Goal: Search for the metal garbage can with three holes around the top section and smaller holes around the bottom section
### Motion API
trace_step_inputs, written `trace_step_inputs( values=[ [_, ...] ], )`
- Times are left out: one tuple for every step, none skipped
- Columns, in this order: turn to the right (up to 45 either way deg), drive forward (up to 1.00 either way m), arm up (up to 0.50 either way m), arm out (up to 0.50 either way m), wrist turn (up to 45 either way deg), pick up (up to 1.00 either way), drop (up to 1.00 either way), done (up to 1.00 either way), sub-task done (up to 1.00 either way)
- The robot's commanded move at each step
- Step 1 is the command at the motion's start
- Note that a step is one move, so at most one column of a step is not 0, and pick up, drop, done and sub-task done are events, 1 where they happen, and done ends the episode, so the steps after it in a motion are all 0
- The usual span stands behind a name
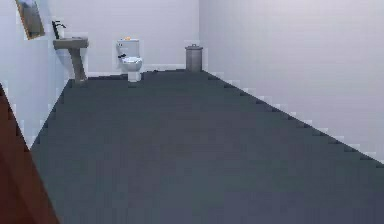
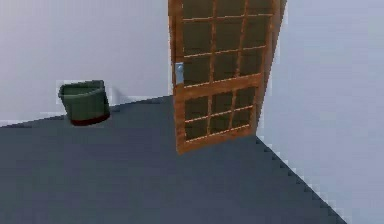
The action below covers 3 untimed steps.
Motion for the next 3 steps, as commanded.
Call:
trace_step_inputs(
  values=[
    [0.0, 0.60, 0.00, 0.00, 0.0, 0.00, 0.00, 0.00, 0.00],
    [-45.0, 0.00, 0.00, 0.00, 0.0, 0.00, 0.00, 0.00, 0.00],
    [-15.0, 0.00, 0.00, 0.00, 0.0, 0.00, 0.00, 0.00, 0.00]
  ],
)
